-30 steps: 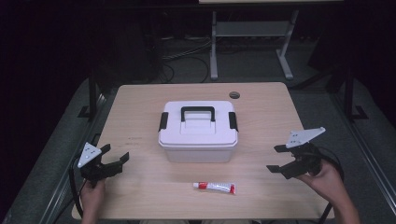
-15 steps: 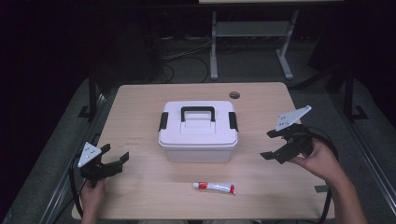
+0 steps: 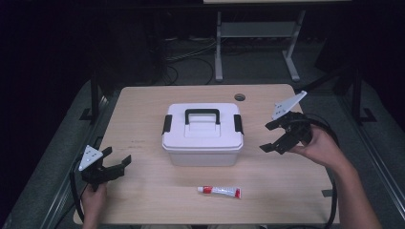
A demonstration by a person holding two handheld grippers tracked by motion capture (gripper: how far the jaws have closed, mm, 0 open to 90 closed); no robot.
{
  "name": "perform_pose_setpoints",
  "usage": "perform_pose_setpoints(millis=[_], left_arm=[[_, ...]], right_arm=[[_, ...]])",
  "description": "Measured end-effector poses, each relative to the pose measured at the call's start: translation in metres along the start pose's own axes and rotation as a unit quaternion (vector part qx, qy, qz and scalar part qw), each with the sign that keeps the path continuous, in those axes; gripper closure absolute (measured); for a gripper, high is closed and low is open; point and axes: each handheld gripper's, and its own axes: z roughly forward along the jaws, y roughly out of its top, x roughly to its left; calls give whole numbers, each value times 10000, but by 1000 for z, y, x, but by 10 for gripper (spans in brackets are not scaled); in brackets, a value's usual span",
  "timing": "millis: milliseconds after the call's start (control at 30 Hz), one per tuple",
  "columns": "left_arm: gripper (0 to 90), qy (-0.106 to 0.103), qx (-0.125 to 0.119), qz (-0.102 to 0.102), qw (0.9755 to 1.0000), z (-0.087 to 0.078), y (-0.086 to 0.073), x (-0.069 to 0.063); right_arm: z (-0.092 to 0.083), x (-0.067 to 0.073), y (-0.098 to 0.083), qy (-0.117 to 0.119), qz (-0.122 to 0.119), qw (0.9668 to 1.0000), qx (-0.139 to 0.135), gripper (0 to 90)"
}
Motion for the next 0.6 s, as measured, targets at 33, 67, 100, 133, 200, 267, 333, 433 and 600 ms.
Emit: perform_pose_setpoints(millis=[33,67,100,133,200,267,333,433,600], left_arm=[[147,-7,-3,1,10000,0,0,0],[147,-5,1,5,10000,0,0,-1],[147,2,18,15,10000,1,0,-1],[147,-10,1,2,10000,1,0,-1],[147,-17,-5,23,10000,2,0,-2],[147,13,-3,33,10000,2,1,-2],[147,10,1,28,10000,1,1,-1],[147,23,8,34,10000,0,0,0],[147,36,7,6,10000,0,0,1]], right_arm=[[0,-1,3,10,-42,10000,31,166],[1,-1,6,9,-59,10000,57,166],[1,-2,8,34,-86,9999,53,166],[1,-3,11,52,-103,9999,70,166],[2,-5,17,92,-149,9998,119,166],[3,-7,21,134,-156,9997,122,166],[4,-9,26,137,-194,9995,190,166],[7,-12,35,202,-276,9991,260,162],[13,-17,50,307,-302,9985,334,161]])
